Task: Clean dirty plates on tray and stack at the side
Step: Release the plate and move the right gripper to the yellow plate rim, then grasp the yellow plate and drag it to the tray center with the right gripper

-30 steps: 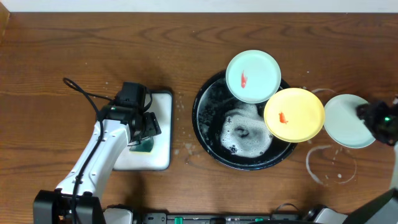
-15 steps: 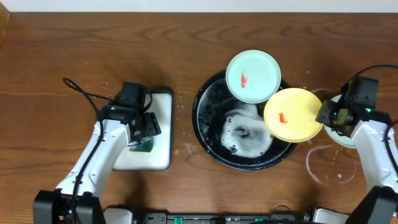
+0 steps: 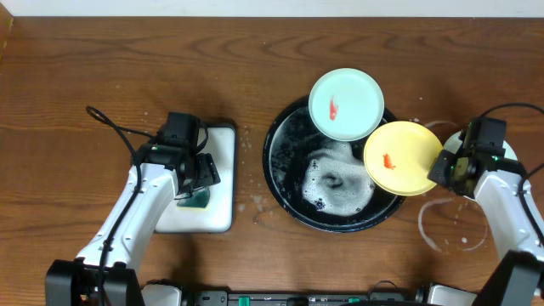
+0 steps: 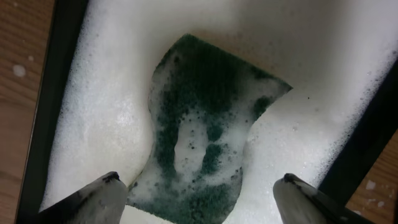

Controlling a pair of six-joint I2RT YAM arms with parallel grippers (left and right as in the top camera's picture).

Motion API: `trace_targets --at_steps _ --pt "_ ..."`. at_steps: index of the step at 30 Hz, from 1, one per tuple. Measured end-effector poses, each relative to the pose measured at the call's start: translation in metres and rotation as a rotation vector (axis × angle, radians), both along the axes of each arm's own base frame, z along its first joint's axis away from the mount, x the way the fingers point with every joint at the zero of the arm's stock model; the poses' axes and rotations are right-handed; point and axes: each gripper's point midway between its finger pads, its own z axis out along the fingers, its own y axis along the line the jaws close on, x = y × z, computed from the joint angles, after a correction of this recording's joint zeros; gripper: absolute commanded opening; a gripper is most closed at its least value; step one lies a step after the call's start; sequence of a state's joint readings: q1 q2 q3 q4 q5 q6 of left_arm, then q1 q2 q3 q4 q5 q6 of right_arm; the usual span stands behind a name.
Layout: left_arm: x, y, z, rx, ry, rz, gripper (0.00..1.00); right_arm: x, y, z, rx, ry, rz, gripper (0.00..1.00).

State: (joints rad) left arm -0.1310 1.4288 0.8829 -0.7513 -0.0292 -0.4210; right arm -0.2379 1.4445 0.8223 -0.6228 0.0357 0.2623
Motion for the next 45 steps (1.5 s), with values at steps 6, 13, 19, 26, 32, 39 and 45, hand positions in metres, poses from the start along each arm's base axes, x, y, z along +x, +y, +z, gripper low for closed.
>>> trace_targets --at_steps 6,13,19,26,32,39,45 --pt "0.000 0.000 0.000 0.000 0.000 0.000 0.82 -0.003 0.017 0.025 0.060 -0.069 0.067 0.08" --pt "0.000 0.000 0.000 0.000 0.000 0.000 0.82 0.011 0.010 0.034 0.009 -0.133 0.086 0.58" --pt "0.000 0.000 0.000 0.000 0.000 0.000 0.82 0.036 -0.002 0.030 -0.043 -0.193 0.079 0.49" --pt "0.000 0.000 0.000 0.000 0.000 0.000 0.82 0.030 -0.001 -0.008 -0.013 -0.075 0.085 0.18" --pt "0.000 0.000 0.000 0.000 0.000 0.000 0.82 0.026 0.004 -0.011 0.014 -0.060 0.091 0.01" --pt "0.000 0.000 0.000 0.000 0.000 0.000 0.82 0.010 0.019 0.025 0.060 -0.114 0.117 0.01" --pt "0.000 0.000 0.000 0.000 0.000 0.000 0.82 -0.005 0.057 0.044 0.146 -0.125 0.224 0.01"
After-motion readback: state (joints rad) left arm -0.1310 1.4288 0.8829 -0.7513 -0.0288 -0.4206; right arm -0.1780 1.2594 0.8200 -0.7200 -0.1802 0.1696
